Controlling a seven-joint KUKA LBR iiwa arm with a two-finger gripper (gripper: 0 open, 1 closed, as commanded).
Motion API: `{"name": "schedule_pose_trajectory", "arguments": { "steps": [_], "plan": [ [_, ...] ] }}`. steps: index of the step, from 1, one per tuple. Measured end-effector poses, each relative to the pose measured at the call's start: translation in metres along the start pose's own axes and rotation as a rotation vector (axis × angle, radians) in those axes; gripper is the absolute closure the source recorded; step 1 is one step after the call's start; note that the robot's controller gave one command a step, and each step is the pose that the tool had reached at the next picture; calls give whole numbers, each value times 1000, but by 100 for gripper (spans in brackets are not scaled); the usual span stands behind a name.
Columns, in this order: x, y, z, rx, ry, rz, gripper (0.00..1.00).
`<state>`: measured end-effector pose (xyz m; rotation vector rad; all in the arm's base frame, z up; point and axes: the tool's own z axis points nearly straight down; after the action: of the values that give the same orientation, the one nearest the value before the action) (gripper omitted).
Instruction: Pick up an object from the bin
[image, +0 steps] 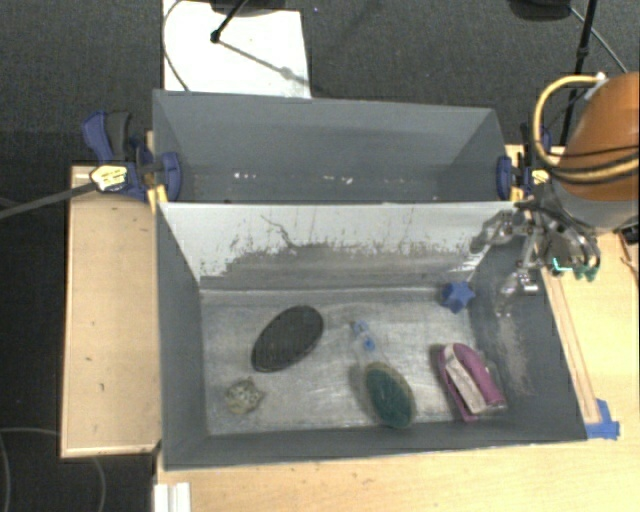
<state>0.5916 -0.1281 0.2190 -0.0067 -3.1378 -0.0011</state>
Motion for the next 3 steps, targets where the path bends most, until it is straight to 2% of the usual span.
{"name": "schedule_pose_trajectory", "arguments": {
  "steps": [1,2,3],
  "plan": [
    [-4,-10,149,2,-13,-227,0],
    [-5,-10,144,3,-15,-231,100],
    [22,5,144,7,-22,-239,100]
  ]
}}
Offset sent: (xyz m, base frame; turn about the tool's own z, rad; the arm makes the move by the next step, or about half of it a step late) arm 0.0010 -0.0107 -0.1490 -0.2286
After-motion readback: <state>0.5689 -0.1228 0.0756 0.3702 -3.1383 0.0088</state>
